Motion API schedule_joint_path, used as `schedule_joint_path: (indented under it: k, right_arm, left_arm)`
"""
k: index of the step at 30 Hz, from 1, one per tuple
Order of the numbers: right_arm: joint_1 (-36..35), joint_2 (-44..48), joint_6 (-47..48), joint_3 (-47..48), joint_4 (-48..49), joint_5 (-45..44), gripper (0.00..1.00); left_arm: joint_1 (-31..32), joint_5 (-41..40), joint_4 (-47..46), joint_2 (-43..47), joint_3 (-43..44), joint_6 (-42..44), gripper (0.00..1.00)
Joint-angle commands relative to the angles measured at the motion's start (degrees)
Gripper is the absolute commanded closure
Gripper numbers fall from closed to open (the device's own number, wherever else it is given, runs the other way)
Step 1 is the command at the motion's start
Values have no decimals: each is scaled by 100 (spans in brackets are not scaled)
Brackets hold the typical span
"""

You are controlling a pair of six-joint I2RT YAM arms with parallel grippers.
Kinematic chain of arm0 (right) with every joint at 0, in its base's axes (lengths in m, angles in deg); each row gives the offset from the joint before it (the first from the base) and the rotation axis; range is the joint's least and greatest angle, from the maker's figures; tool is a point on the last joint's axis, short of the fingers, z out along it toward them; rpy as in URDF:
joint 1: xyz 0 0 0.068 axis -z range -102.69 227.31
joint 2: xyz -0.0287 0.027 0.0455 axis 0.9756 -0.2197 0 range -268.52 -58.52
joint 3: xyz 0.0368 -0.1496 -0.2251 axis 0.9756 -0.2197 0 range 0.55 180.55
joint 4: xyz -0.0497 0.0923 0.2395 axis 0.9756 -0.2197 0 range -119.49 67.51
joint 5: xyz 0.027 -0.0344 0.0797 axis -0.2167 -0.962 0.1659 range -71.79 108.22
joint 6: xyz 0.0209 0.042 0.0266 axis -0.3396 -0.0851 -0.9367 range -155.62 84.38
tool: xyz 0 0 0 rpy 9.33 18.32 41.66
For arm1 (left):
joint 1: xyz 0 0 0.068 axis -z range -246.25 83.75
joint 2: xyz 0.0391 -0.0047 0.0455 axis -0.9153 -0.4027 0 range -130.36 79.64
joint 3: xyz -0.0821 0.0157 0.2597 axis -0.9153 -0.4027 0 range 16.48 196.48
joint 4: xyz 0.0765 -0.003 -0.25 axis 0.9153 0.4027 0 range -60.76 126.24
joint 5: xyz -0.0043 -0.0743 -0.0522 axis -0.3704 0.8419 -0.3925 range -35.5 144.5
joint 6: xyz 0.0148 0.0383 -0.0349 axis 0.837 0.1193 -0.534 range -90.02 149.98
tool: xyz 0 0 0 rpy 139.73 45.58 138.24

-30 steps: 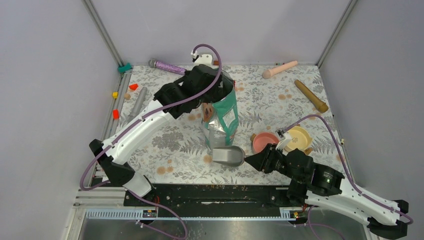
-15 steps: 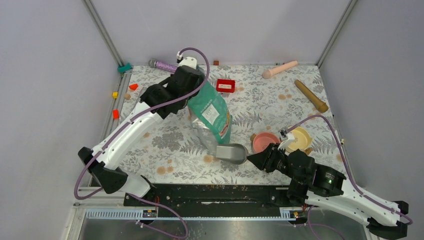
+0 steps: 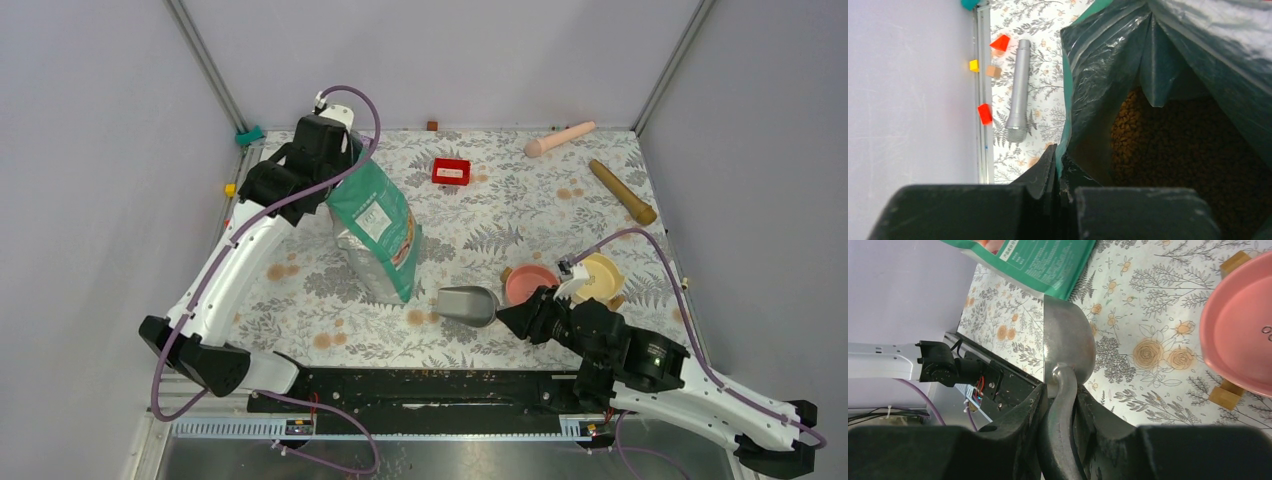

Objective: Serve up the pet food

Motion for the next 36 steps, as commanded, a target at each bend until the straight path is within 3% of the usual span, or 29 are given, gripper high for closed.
schedule_joint_path:
  k: [1, 4, 7, 15, 21, 27, 33, 36]
  right_arm:
    - [-22, 149, 47, 331, 31, -455, 100]
    - [-23, 212, 64, 344, -12, -632, 100]
    - [-20, 198, 158, 498, -54, -795, 100]
    - [-23, 132, 311, 1440, -861, -1458, 100]
    - [-23, 339, 647, 2526, -1847, -2160, 100]
    - [-22, 326, 435, 3835, -3097, -2567, 100]
    - [-28, 107, 351, 4609, -3634, -2569, 100]
    - [-27, -147, 385, 4613, -3590, -2321, 100]
  left_arm:
    - [-148, -700, -630, 420, 596, 692, 100]
    - [-95, -489, -621, 468, 559, 238, 100]
    - [206, 385, -622, 386, 740, -282, 100]
    - [1799, 776, -696, -173, 995, -919, 100]
    - [2985, 184, -1420, -576, 639, -1566, 100]
    - [3951, -1571, -1451, -1650, 1114, -1938, 100]
    - [4262, -975, -1658, -2021, 1170, -2193, 100]
    - [4433, -1062, -1775, -2036, 1201, -2092, 100]
